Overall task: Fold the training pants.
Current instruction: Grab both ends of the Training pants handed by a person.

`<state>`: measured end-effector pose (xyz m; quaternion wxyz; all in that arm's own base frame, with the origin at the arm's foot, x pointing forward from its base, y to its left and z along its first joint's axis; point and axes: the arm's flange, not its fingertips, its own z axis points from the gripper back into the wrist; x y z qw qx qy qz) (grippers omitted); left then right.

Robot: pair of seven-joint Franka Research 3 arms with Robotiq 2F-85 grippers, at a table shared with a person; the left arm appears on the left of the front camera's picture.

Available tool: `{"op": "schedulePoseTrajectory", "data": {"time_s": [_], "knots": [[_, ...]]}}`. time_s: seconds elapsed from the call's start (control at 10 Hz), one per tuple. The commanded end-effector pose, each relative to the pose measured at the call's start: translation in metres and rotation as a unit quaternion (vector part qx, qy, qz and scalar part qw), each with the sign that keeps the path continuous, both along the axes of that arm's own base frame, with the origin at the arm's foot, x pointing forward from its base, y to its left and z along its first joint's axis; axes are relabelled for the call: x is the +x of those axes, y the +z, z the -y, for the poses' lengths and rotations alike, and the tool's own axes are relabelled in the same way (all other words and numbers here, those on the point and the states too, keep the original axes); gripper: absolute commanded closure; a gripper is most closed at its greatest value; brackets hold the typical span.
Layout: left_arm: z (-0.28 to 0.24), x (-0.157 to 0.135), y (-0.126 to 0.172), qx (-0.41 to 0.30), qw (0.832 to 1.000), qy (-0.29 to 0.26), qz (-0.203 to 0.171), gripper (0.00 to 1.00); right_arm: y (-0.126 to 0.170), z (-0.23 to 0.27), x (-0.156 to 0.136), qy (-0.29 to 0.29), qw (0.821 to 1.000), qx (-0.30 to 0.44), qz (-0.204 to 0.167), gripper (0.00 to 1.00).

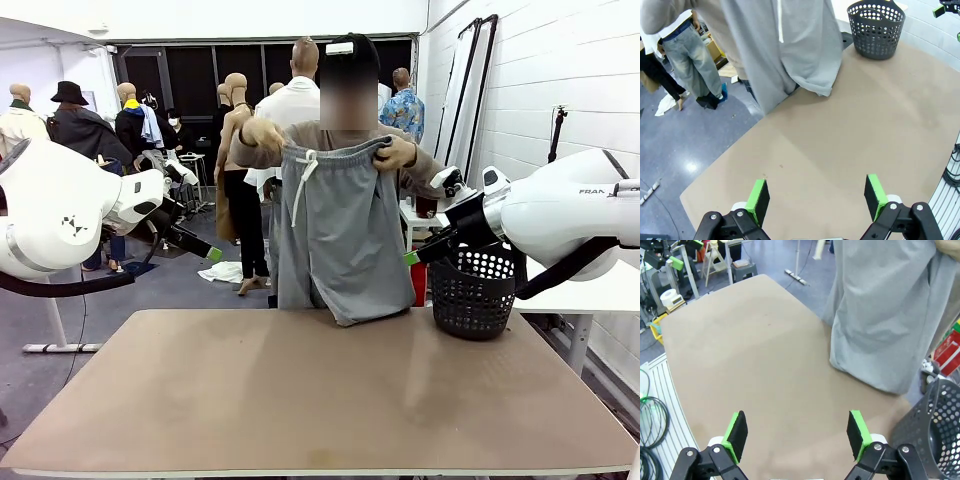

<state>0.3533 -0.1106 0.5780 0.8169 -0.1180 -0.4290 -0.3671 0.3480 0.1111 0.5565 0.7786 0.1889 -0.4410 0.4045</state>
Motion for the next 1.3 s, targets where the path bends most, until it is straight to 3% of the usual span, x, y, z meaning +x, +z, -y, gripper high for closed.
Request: {"op": "schedulePoseTrajectory", "data": {"time_s": [0.0,1.2], "knots": [[-0.0017,0.0002,-0.0003,0.003,1.000,-0.005,0.001,0.00,-0.0001,0.0001,0.0000,0.000,1.000,-0.001,0.000,0.00],[-0.0017,0.0002,-0.0003,0.003,1.000,-0.005,0.001,0.00,-0.0001,0.0001,0.0000,0.000,1.000,-0.001,0.000,0.00]]}}
